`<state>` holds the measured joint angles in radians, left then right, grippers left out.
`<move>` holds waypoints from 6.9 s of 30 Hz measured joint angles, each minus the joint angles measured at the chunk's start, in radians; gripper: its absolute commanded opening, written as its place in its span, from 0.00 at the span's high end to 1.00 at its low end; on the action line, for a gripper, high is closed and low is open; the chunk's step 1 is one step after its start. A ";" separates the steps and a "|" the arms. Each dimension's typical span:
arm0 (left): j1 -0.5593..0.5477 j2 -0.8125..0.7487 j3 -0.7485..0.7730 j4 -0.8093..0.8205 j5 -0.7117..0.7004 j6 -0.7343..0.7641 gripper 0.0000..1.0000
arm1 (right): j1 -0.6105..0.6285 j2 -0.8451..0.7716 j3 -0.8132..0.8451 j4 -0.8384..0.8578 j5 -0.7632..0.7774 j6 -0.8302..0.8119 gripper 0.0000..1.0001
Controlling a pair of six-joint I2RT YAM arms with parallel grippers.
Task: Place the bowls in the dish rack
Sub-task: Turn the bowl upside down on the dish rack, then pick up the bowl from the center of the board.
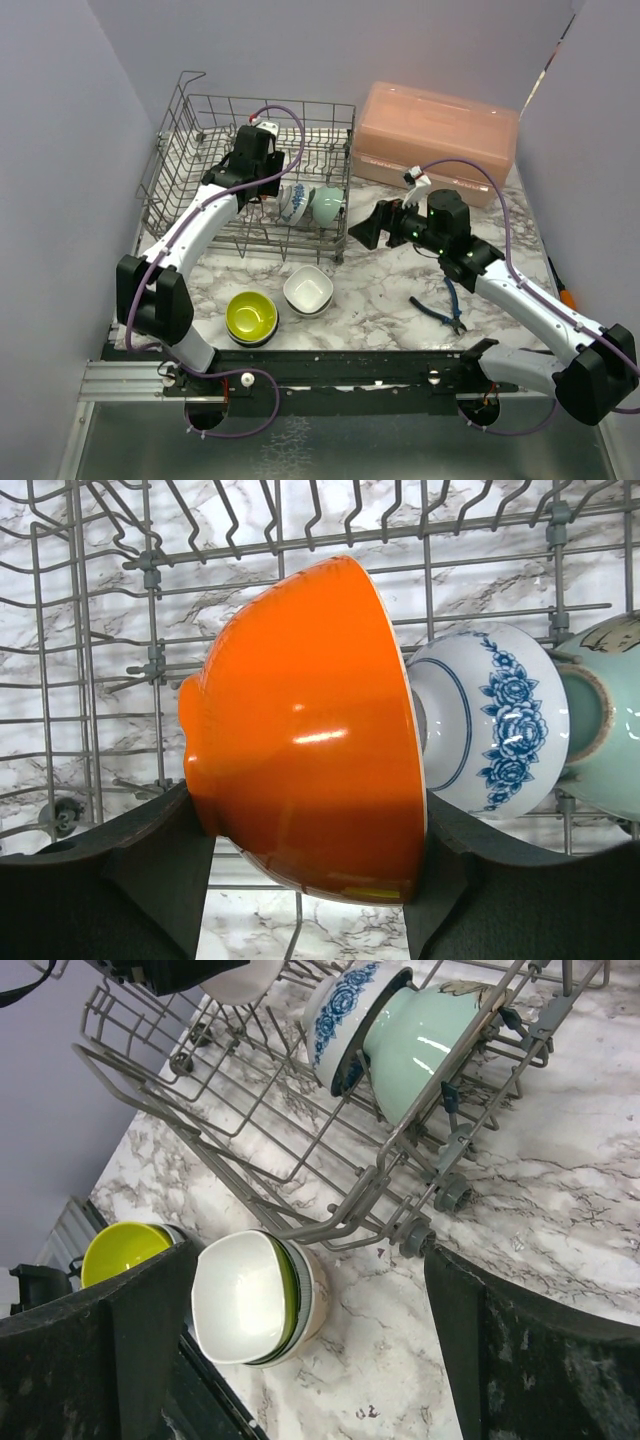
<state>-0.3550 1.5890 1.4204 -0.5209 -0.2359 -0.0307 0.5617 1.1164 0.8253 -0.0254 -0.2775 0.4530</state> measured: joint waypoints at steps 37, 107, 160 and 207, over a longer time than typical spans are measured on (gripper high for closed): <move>0.000 0.111 0.043 -0.059 -0.067 0.017 1.00 | 0.000 0.036 -0.011 0.032 -0.027 0.017 0.00; -0.012 0.215 0.101 -0.117 -0.069 0.032 0.43 | 0.000 0.041 -0.011 0.035 -0.034 0.023 0.00; -0.014 -0.476 -0.402 0.592 0.271 0.002 0.01 | 0.068 0.083 -0.126 -0.025 -0.147 -0.043 0.17; -0.014 -0.461 -0.402 0.600 0.274 -0.003 0.01 | 0.344 0.350 0.043 -0.087 0.168 -0.068 0.99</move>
<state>-0.3687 1.1278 1.0183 0.0792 0.0383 -0.0334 0.9062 1.4662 0.8680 -0.1127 -0.1097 0.3855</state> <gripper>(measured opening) 0.987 0.061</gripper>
